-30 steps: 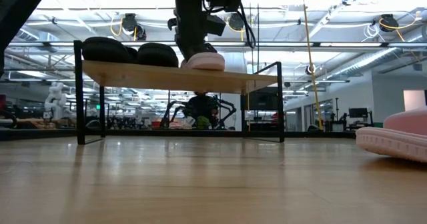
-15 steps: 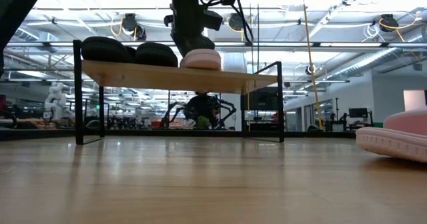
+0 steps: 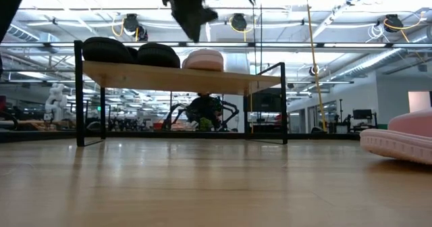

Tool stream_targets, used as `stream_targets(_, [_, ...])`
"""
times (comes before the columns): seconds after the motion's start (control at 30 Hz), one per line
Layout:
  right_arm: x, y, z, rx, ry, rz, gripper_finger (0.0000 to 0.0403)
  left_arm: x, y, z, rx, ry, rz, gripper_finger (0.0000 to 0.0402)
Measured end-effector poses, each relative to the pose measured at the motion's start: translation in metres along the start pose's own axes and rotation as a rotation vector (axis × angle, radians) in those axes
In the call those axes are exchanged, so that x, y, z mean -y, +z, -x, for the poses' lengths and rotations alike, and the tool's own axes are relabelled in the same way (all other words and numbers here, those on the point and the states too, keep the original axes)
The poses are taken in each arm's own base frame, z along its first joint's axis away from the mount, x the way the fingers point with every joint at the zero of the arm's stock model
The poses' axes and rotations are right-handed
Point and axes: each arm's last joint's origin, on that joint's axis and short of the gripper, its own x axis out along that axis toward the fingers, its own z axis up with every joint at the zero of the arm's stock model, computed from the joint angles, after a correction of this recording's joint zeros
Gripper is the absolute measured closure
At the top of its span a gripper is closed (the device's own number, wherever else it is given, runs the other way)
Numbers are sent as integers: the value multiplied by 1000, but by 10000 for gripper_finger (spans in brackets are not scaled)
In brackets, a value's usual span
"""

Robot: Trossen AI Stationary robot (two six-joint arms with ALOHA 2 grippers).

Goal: Pick and place slides into the shelf
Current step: Put the left slide on the shelf, then put the pink slide on the shelf

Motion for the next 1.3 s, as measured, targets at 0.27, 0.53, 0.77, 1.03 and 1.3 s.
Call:
stream_targets(0.27, [-5,-15,2,-93,51,203,330,-55,-10,82,233,-110,134,289])
stream_targets(0.53, [-24,-49,29,-331,528,290,330,-78,-42,161,431,-289,141,289])
stream_targets(0.77, [-65,-83,66,-493,918,256,330,-74,-62,197,524,-360,95,289])
stream_targets(1.03, [-106,-195,107,-877,837,294,330,-67,-73,214,568,-369,98,289])
stream_targets(1.3, [-109,-254,138,-1010,762,319,330,-67,-75,217,574,-354,159,289])
